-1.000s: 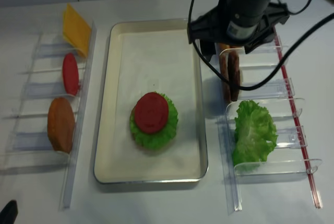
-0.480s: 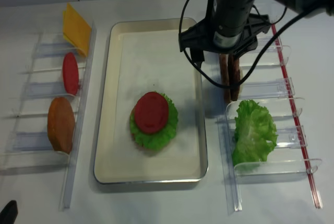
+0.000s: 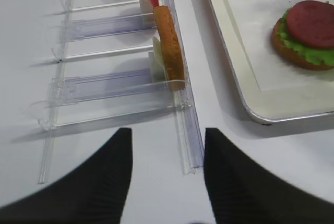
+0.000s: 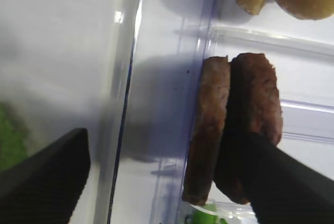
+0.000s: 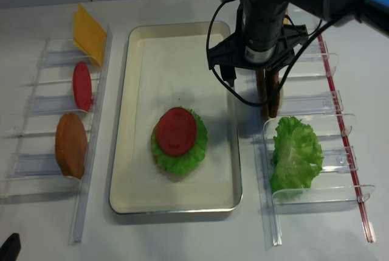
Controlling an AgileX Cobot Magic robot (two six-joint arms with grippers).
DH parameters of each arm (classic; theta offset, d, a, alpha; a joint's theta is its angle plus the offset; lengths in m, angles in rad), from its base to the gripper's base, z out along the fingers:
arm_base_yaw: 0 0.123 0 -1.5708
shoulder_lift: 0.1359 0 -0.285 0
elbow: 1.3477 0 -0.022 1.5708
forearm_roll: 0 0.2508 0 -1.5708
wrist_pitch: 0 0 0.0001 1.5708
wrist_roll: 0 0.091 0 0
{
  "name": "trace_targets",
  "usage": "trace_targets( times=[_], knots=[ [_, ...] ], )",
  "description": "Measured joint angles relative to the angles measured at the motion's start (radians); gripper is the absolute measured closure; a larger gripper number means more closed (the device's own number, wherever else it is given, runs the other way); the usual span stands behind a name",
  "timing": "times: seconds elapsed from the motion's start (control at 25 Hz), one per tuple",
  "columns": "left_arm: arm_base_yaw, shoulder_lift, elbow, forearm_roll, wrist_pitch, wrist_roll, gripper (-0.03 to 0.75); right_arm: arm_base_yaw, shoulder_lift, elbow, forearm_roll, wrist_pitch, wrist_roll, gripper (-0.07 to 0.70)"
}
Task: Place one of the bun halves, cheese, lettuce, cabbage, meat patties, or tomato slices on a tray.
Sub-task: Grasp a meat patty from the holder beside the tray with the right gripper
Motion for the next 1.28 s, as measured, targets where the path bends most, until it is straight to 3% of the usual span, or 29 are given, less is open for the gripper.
trace_targets(
  times=[0.44,1.28],
  knots=[
    [0.0,0.0,0.0,0.0,0.0,0.0,0.387,0.0,0.017,-0.009,-0.002,-0.011,0.1,0.062],
    [0.0,0.0,0.0,0.0,0.0,0.0,0.387,0.0,0.033,-0.059,0.002,0.037,0.106,0.062]
  ],
)
